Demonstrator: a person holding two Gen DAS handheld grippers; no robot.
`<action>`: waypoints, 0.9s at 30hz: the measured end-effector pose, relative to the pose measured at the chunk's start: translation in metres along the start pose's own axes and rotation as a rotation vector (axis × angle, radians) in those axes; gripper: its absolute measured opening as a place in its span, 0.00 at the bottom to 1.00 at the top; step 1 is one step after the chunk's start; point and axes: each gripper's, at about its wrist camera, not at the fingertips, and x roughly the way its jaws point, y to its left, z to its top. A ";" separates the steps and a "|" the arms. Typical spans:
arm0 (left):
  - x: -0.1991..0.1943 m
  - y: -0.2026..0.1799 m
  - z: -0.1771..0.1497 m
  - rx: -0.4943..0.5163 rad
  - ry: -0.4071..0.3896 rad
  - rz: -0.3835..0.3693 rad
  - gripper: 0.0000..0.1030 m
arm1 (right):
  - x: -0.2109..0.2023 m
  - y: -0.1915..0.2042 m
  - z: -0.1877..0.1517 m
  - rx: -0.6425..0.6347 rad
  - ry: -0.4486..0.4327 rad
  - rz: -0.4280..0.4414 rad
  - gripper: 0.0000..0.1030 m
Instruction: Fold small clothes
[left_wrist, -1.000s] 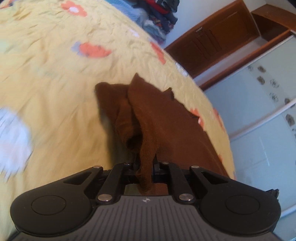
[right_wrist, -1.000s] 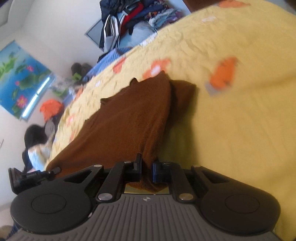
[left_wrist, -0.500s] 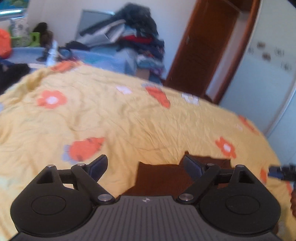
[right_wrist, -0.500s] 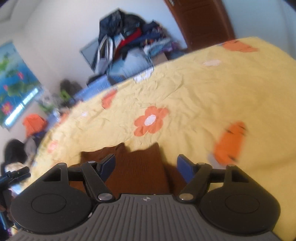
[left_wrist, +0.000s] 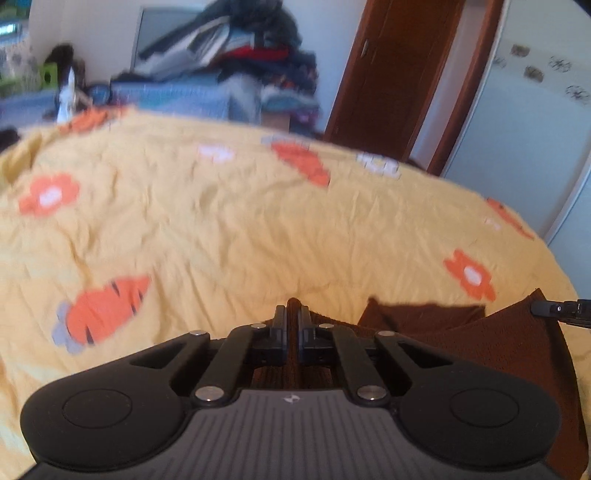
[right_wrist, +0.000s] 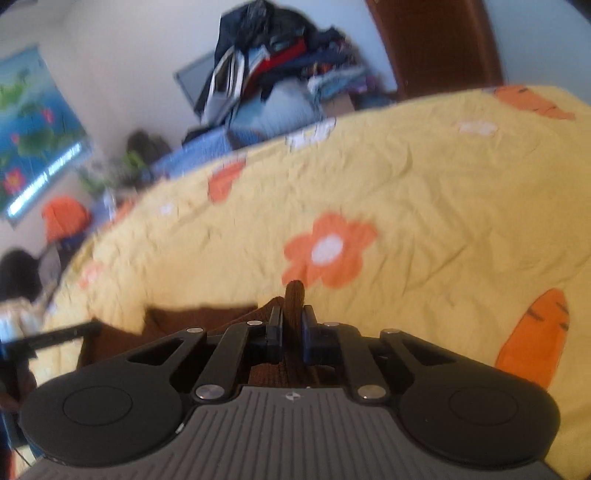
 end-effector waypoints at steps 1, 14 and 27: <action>0.002 -0.003 0.002 0.029 -0.012 0.021 0.05 | 0.000 -0.004 0.002 0.007 -0.017 -0.015 0.15; 0.010 -0.013 -0.016 0.112 0.018 0.153 0.08 | 0.002 0.019 -0.021 -0.104 -0.062 -0.186 0.56; 0.040 -0.025 -0.044 0.105 0.023 0.095 0.52 | 0.050 0.030 -0.054 -0.299 -0.011 -0.255 0.80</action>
